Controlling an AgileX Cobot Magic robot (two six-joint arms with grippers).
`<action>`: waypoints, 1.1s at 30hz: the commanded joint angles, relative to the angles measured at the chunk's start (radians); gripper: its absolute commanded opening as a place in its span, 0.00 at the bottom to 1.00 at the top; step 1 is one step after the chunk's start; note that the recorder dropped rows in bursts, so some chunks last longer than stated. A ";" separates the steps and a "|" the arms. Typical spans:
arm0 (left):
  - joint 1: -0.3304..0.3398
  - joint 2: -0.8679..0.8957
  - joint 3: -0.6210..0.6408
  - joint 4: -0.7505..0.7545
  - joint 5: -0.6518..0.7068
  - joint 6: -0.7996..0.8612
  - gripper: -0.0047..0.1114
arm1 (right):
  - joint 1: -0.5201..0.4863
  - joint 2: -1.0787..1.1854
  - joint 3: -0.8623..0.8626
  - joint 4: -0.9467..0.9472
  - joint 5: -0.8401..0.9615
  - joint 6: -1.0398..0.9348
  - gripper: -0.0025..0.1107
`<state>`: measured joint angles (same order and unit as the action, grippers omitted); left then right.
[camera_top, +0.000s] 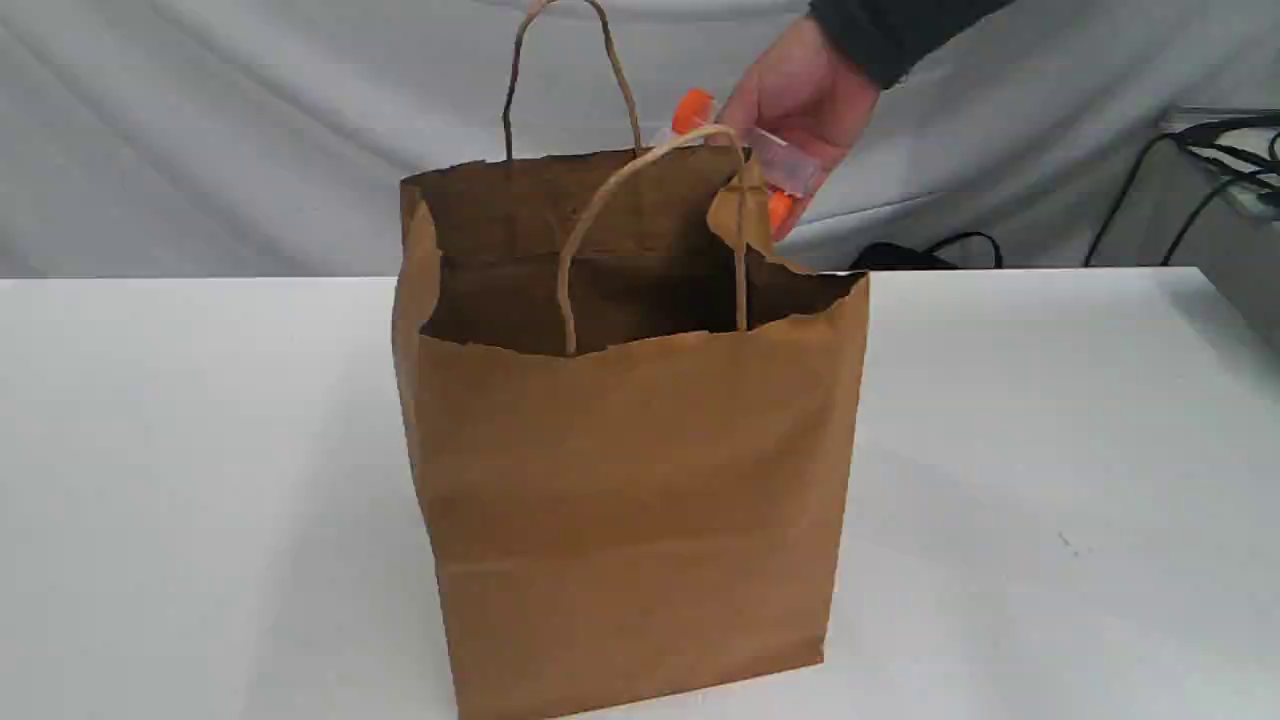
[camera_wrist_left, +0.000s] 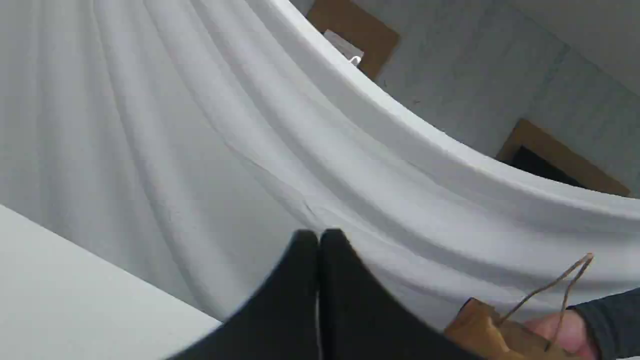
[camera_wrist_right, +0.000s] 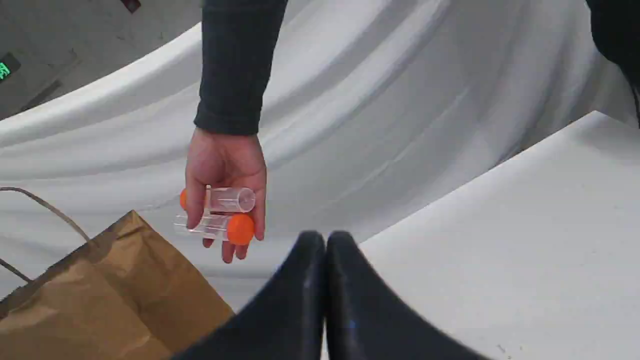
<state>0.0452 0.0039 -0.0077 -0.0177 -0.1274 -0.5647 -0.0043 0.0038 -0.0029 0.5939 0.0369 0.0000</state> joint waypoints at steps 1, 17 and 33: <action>0.003 -0.004 0.008 0.002 -0.021 -0.010 0.04 | -0.006 -0.004 0.003 -0.023 0.001 -0.029 0.02; 0.001 0.028 -0.256 0.103 0.269 0.035 0.04 | -0.006 -0.004 0.003 -0.057 0.044 -0.029 0.02; -0.381 0.817 -0.864 -0.715 0.817 1.273 0.04 | -0.006 -0.004 0.003 -0.057 0.046 -0.029 0.02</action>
<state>-0.3032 0.7416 -0.8149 -0.6591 0.5916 0.5780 -0.0043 0.0038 -0.0029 0.5493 0.0792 -0.0225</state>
